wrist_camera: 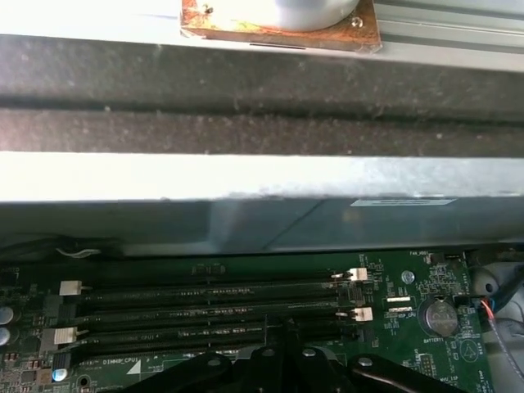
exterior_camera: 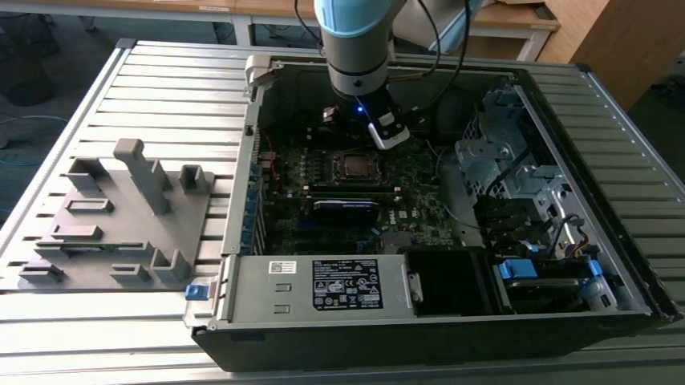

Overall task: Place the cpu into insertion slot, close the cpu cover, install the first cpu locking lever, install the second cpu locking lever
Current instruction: 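Install the first cpu locking lever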

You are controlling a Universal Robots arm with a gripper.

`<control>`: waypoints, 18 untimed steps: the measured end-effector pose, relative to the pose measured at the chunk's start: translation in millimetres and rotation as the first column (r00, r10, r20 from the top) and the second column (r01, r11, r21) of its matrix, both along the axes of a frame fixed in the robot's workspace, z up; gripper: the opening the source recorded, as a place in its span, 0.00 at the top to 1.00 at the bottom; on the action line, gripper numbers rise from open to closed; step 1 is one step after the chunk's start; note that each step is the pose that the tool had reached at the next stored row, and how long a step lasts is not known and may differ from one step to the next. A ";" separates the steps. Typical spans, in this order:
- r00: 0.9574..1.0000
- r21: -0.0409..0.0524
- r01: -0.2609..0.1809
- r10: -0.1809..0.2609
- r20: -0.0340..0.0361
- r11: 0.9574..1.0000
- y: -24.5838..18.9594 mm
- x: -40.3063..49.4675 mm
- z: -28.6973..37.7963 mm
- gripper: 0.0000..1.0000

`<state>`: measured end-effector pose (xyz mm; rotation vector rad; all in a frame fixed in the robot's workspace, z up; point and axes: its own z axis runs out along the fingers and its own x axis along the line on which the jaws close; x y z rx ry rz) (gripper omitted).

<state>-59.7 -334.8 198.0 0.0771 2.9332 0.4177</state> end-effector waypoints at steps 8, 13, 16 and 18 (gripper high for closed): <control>1.000 -0.002 0.000 0.000 0.006 1.000 0.1 -2.2 -1.5 0.90; 1.000 -0.007 0.001 -0.001 0.012 1.000 0.8 -2.2 -3.8 0.90; 1.000 -0.013 0.001 -0.001 0.017 1.000 1.0 -2.2 -4.6 0.90; 1.000 -0.016 0.001 -0.001 0.020 1.000 1.1 -2.2 -5.1 0.90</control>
